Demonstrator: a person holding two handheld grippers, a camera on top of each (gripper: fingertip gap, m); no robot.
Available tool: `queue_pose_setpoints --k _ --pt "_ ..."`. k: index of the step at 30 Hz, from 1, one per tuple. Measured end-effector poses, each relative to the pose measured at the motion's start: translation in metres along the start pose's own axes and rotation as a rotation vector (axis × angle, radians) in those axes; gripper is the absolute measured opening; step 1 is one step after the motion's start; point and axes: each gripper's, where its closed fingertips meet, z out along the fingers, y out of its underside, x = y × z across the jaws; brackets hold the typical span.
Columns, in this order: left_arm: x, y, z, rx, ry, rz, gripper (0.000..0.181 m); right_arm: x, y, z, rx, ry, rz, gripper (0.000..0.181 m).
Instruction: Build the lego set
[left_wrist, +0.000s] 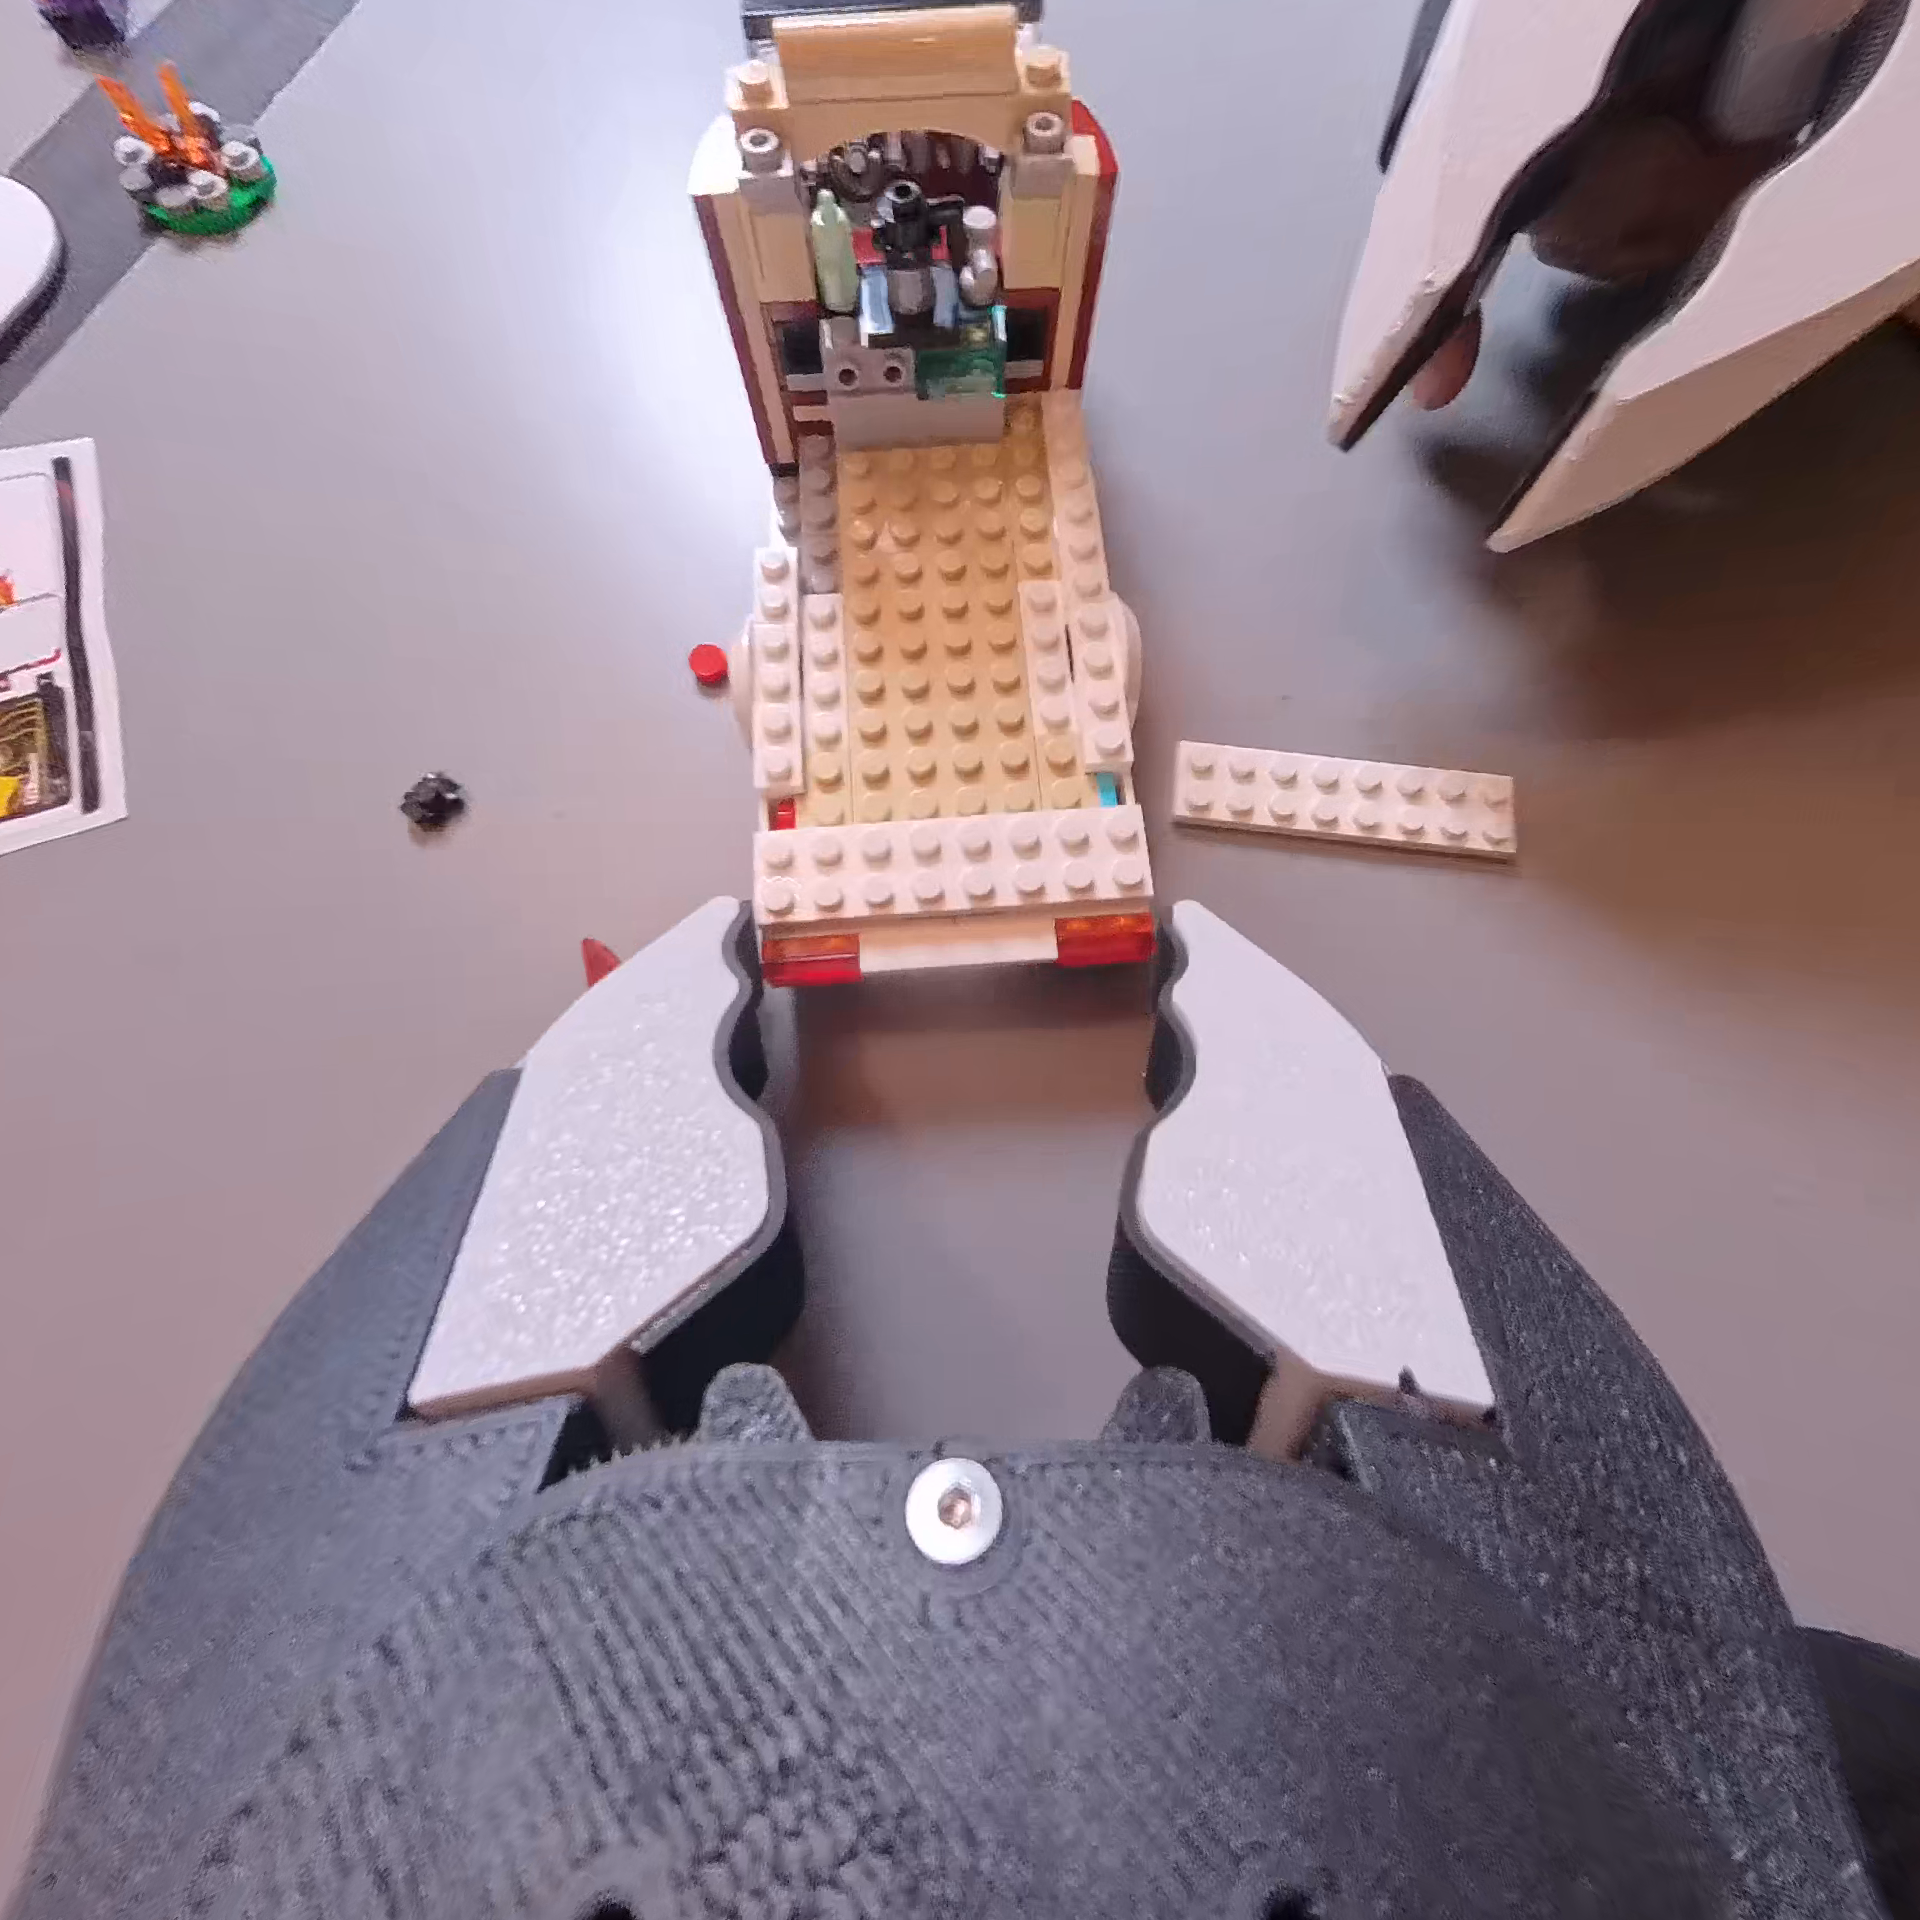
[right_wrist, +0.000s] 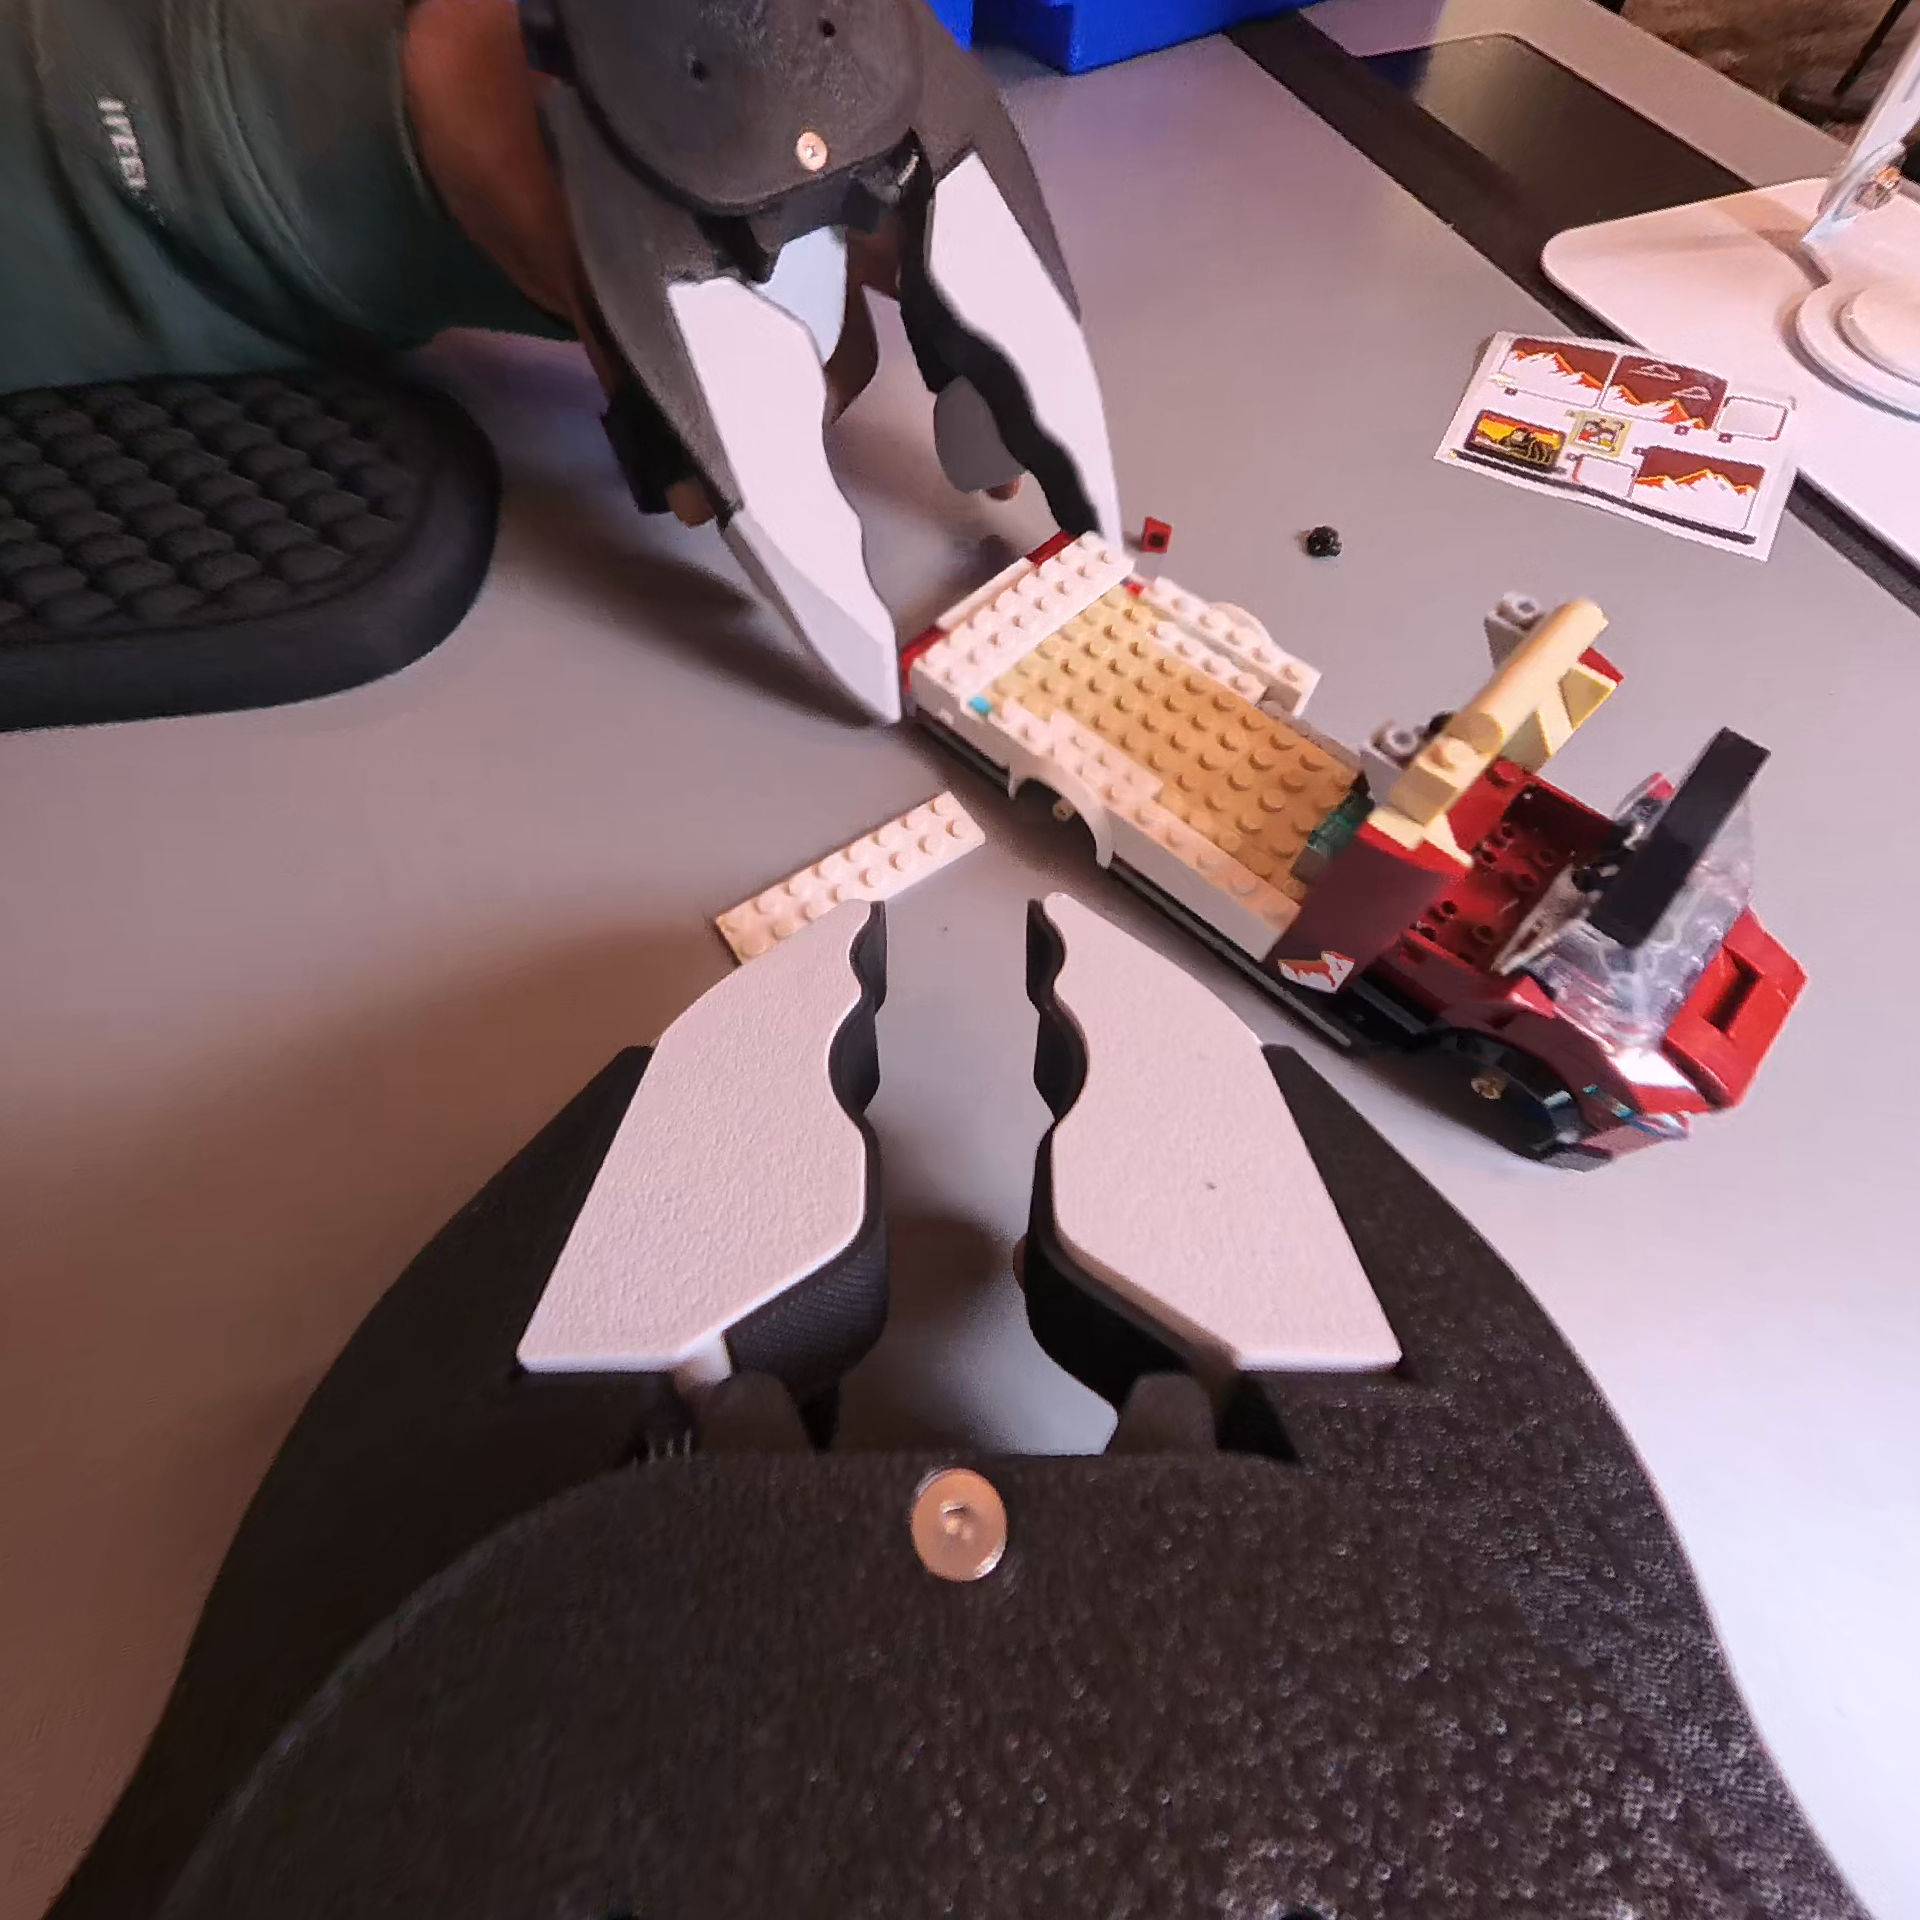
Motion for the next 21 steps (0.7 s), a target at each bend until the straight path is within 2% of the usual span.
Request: queue_pose_setpoints --k 4,7,11,14,18,21 --pt "0.031 -0.002 0.0 -0.015 0.052 0.06 0.07 -0.001 -0.016 0.005 0.014 0.018 0.05 0.027" --pt "0.05 -0.004 -0.001 -0.001 0.122 0.131 0.054 -0.008 -0.021 0.014 -0.035 0.004 0.092 0.028" --pt "0.042 -0.005 0.0 0.011 0.121 0.148 0.053 -0.012 -0.011 0.027 -0.168 0.016 0.081 0.028" --pt "0.045 -0.006 0.005 0.022 0.154 0.146 0.044 -0.015 -0.004 0.033 -0.264 -0.003 0.095 0.028" --pt "0.048 -0.007 0.009 0.042 0.122 0.171 0.035 -0.014 -0.003 0.036 -0.349 0.024 0.064 0.018" --pt "0.047 -0.008 0.01 0.054 0.116 0.14 0.031 -0.015 -0.002 0.037 -0.377 0.042 0.022 0.017"
